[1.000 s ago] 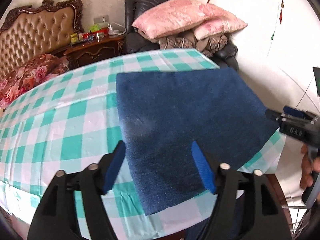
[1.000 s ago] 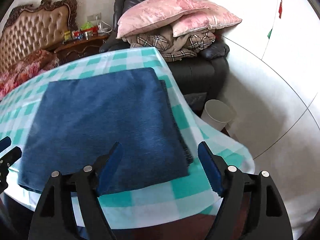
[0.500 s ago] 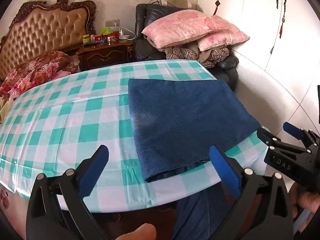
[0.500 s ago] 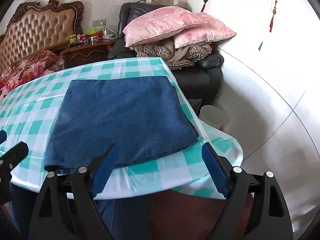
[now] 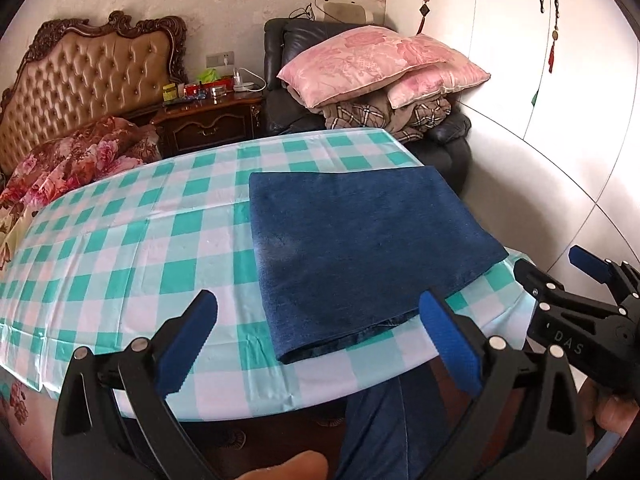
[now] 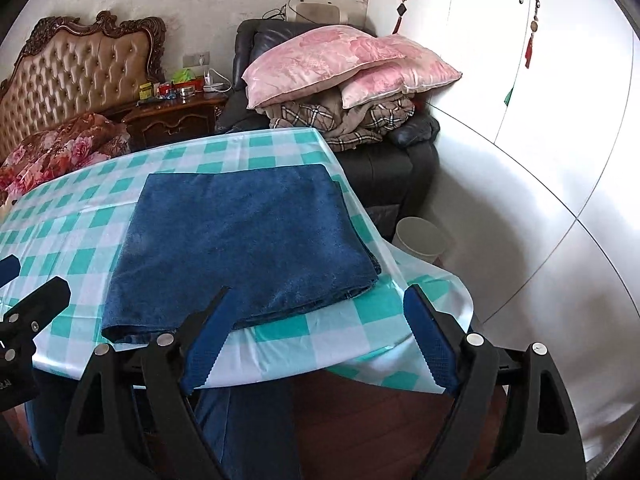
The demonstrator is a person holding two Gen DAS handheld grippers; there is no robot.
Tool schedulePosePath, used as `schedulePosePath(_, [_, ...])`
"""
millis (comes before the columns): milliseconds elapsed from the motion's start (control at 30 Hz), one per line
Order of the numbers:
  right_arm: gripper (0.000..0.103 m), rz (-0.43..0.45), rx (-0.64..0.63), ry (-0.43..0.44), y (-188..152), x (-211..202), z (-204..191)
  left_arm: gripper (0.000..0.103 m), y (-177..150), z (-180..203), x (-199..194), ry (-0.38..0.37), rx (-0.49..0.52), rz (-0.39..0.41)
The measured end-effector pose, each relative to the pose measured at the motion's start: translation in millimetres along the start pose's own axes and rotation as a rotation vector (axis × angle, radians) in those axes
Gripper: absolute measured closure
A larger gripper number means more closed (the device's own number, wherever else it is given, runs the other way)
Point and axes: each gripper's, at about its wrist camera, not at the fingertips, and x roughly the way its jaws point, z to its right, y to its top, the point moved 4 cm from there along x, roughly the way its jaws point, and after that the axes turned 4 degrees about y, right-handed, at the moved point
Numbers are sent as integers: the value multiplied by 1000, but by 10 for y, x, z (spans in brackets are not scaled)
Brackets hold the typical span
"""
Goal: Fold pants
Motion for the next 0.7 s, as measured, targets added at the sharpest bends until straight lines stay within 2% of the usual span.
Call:
schedulePosePath(200, [21, -10, 4, -7, -17, 78, 34, 2, -11, -6, 49, 0, 0, -14])
schedulePosePath(300, [21, -29, 7, 20, 17, 297, 31, 2, -19, -23, 195, -66, -20, -36])
schedulePosePath(400, [21, -29, -6, 41, 145, 656, 34, 2, -136, -11, 651, -118, 10, -109])
schedulePosePath(467, [22, -52, -17, 18, 193, 926, 67, 2, -207, 8, 919, -121, 38, -168])
schedulePosePath(500, [23, -69, -21, -1, 200, 1093, 109, 2, -184, 23, 982, -131, 47, -163])
schedulePosePath(533, [29, -103, -17, -24, 182, 1252, 164, 2, -55, 69, 1040, -155, 72, -125])
schedulePosePath(567, [39, -148, -2, -42, 140, 1390, 230, 2, 75, 133, 1086, -176, 97, -98])
schedulePosePath(600, [40, -192, 39, -30, 76, 1514, 313, 2, 235, 230, 1169, -207, 129, -87])
schedulePosePath(667, [39, -187, 89, 10, 9, 1569, 386, 2, 543, 453, 1389, -243, 195, -84])
schedulePosePath(700, [39, -175, 77, 11, -7, 1551, 376, 2, 714, 617, 1546, -292, 219, -105])
